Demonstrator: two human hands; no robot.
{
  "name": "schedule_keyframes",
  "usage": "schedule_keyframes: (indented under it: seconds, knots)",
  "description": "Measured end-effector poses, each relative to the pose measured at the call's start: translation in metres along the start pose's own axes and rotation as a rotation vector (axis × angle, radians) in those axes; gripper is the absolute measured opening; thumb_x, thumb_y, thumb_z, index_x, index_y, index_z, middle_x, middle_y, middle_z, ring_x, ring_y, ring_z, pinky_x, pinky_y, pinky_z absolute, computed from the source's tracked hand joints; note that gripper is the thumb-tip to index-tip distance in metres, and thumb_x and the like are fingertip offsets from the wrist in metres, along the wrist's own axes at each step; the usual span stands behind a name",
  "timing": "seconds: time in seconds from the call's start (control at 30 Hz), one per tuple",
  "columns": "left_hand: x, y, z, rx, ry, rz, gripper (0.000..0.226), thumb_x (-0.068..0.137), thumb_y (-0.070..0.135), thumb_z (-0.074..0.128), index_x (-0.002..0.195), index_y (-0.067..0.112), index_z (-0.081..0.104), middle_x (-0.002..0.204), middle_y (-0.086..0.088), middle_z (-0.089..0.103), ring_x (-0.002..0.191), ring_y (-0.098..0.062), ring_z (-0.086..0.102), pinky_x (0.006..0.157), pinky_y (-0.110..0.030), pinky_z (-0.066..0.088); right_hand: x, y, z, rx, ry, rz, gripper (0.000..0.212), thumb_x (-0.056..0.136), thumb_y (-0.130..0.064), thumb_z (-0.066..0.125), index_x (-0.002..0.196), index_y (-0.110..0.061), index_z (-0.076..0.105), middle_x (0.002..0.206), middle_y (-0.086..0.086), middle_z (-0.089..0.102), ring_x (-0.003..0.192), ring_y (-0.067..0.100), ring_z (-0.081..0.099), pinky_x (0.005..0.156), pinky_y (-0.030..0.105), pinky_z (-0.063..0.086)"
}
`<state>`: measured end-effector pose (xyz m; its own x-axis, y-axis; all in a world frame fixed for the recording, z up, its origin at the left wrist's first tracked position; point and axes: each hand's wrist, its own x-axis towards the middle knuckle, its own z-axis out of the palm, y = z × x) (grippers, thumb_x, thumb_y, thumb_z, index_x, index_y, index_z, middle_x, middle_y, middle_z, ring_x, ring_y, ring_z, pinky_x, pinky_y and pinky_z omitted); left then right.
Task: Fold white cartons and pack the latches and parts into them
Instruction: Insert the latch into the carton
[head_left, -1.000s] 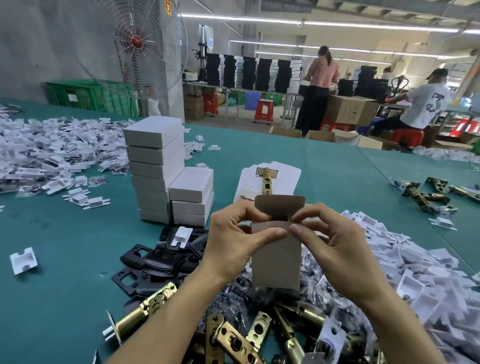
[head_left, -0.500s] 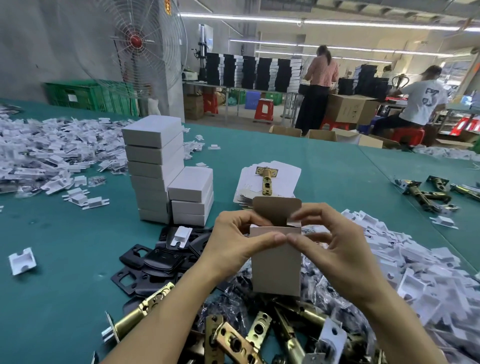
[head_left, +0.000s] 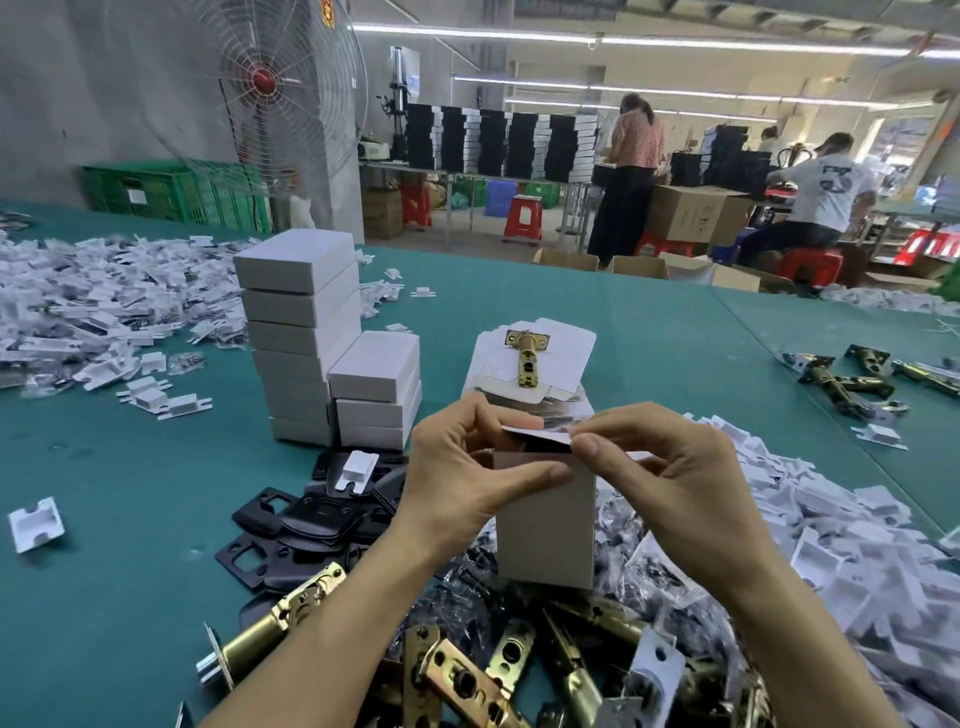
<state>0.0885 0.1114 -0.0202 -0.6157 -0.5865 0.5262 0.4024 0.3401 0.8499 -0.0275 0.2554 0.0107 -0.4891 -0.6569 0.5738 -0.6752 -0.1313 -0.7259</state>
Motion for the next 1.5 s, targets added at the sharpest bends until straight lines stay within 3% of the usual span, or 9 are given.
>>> schedule_keyframes:
  seconds: [0.13, 0.3, 0.4, 0.5, 0.87, 1.1, 1.23, 1.37, 1.5]
  knots:
    - [0.002, 0.002, 0.000, -0.088, 0.002, -0.029, 0.040, 0.077, 0.027, 0.083, 0.076, 0.010, 0.047, 0.094, -0.003, 0.078, 0.092, -0.018, 0.075, 0.076, -0.026, 0.059, -0.001, -0.002, 0.003, -0.020, 0.036, 0.009, 0.013, 0.079, -0.045, 0.068, 0.088, -0.039, 0.074, 0.085, -0.020, 0.073, 0.082, 0.005, 0.071, 0.067, 0.018, 0.053]
    - [0.005, 0.004, -0.001, -0.120, -0.052, -0.114, 0.031, 0.083, 0.022, 0.075, 0.091, 0.013, 0.046, 0.102, -0.006, 0.077, 0.097, -0.025, 0.073, 0.087, -0.040, 0.058, -0.001, -0.002, 0.009, -0.127, 0.066, 0.013, 0.006, 0.083, -0.036, 0.073, 0.084, -0.042, 0.071, 0.087, -0.019, 0.072, 0.082, 0.001, 0.070, 0.064, 0.011, 0.047]
    - [0.006, 0.005, -0.002, -0.165, -0.072, -0.136, 0.026, 0.085, 0.016, 0.072, 0.096, 0.017, 0.048, 0.104, -0.006, 0.077, 0.091, -0.023, 0.074, 0.078, -0.037, 0.060, -0.003, -0.001, 0.011, -0.189, 0.083, 0.015, 0.017, 0.085, -0.026, 0.075, 0.091, -0.041, 0.071, 0.093, -0.017, 0.071, 0.082, 0.002, 0.068, 0.064, 0.012, 0.048]
    - [0.006, 0.006, -0.001, -0.200, -0.061, -0.134, 0.023, 0.086, 0.017, 0.071, 0.097, 0.017, 0.051, 0.103, -0.007, 0.077, 0.086, -0.021, 0.074, 0.068, -0.028, 0.058, -0.003, -0.001, 0.012, -0.178, 0.107, 0.028, 0.014, 0.084, -0.027, 0.075, 0.091, -0.038, 0.072, 0.091, -0.016, 0.070, 0.079, 0.003, 0.068, 0.062, 0.015, 0.050]
    - [0.005, 0.004, 0.001, -0.098, -0.040, -0.086, 0.014, 0.094, -0.002, 0.061, 0.093, 0.013, 0.061, 0.110, -0.003, 0.076, 0.111, -0.015, 0.069, 0.084, -0.031, 0.059, -0.001, -0.004, 0.010, -0.125, 0.141, 0.063, 0.018, 0.085, -0.024, 0.076, 0.075, -0.035, 0.067, 0.079, -0.021, 0.070, 0.069, 0.002, 0.068, 0.059, 0.009, 0.045]
    - [0.007, 0.005, -0.001, -0.176, -0.051, -0.178, 0.019, 0.091, -0.010, 0.058, 0.084, 0.007, 0.058, 0.104, -0.015, 0.075, 0.088, -0.014, 0.071, 0.068, -0.020, 0.053, 0.000, -0.006, 0.004, -0.212, 0.057, 0.047, 0.015, 0.084, -0.025, 0.076, 0.077, -0.035, 0.067, 0.079, -0.015, 0.070, 0.072, 0.001, 0.068, 0.059, 0.010, 0.044]
    - [0.008, 0.004, -0.003, -0.259, -0.086, -0.236, 0.017, 0.090, -0.003, 0.060, 0.079, 0.010, 0.057, 0.105, -0.014, 0.075, 0.089, -0.016, 0.070, 0.062, -0.021, 0.051, 0.000, -0.005, 0.004, -0.194, 0.027, 0.062, 0.013, 0.084, -0.025, 0.076, 0.077, -0.033, 0.068, 0.081, -0.018, 0.071, 0.073, 0.002, 0.069, 0.057, 0.012, 0.044]
    - [0.009, 0.001, -0.006, -0.389, -0.111, -0.328, 0.012, 0.077, 0.011, 0.051, 0.073, 0.013, 0.062, 0.109, -0.017, 0.073, 0.103, -0.027, 0.069, 0.070, -0.032, 0.054, 0.000, -0.006, 0.004, -0.107, 0.007, 0.069, 0.008, 0.083, -0.025, 0.077, 0.079, -0.029, 0.071, 0.081, -0.019, 0.073, 0.074, 0.004, 0.071, 0.063, 0.025, 0.056]
    - [0.005, 0.003, -0.005, -0.316, -0.164, -0.270, 0.008, 0.067, 0.019, 0.075, 0.073, 0.023, 0.071, 0.111, -0.013, 0.074, 0.105, -0.027, 0.069, 0.080, -0.034, 0.057, 0.000, -0.010, 0.004, -0.026, -0.035, 0.058, 0.007, 0.079, -0.033, 0.076, 0.081, -0.026, 0.076, 0.085, -0.015, 0.075, 0.079, 0.010, 0.073, 0.073, 0.039, 0.060]
